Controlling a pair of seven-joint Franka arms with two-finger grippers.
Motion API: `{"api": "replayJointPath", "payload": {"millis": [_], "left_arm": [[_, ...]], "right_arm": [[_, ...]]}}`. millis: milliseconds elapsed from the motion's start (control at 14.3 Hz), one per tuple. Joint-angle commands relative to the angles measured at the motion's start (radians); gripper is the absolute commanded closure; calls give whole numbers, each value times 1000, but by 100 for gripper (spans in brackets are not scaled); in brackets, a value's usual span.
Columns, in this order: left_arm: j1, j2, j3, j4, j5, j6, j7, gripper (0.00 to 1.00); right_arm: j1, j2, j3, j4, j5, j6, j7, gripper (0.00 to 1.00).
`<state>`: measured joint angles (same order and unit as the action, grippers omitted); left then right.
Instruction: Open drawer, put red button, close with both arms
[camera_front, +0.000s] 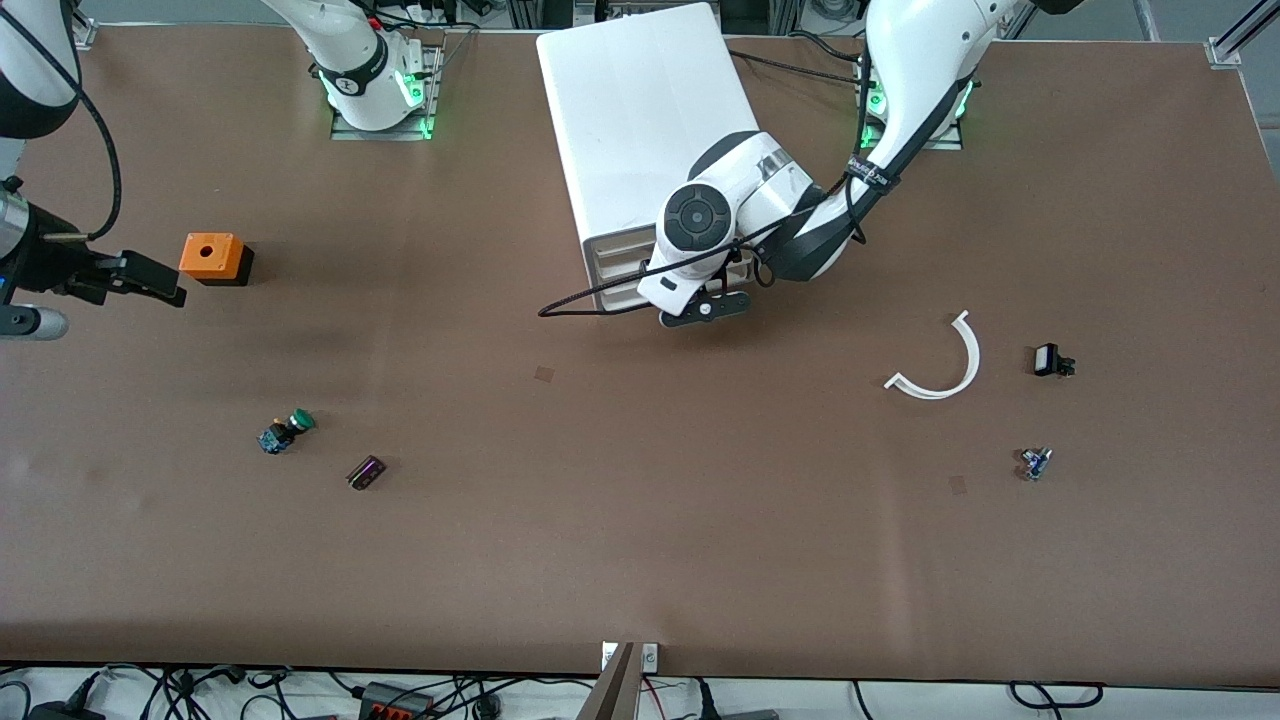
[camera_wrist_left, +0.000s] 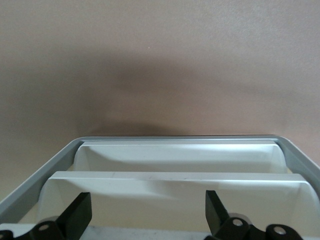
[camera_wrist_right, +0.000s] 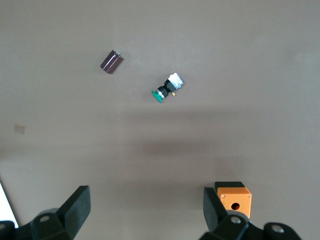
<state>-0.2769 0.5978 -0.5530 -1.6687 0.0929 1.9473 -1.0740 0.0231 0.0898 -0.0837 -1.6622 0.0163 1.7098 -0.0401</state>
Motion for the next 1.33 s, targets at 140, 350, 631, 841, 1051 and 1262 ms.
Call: {"api": "replayJointPath", "payload": {"millis": [140, 350, 631, 841, 1051, 1262], "left_arm": [[21, -36, -5, -10, 1, -31, 14, 0], [97, -58, -2, 18, 8, -50, 69, 0], [270, -88, -5, 85, 113, -166, 363, 0], [416, -116, -4, 159, 117, -263, 578, 0], [501, -194, -5, 170, 117, -266, 684, 0], [539, -282, 5, 197, 113, -315, 835, 0]], "right_arm": [[8, -79, 8, -99, -21, 42, 0, 0], [9, -97, 8, -125, -41, 66, 0, 0], [24, -90, 8, -105, -67, 59, 0, 0], [24, -91, 7, -105, -67, 51, 0, 0], [31, -101, 8, -96, -67, 15, -3, 0], [32, -105, 10, -79, -67, 13, -7, 0]]}}
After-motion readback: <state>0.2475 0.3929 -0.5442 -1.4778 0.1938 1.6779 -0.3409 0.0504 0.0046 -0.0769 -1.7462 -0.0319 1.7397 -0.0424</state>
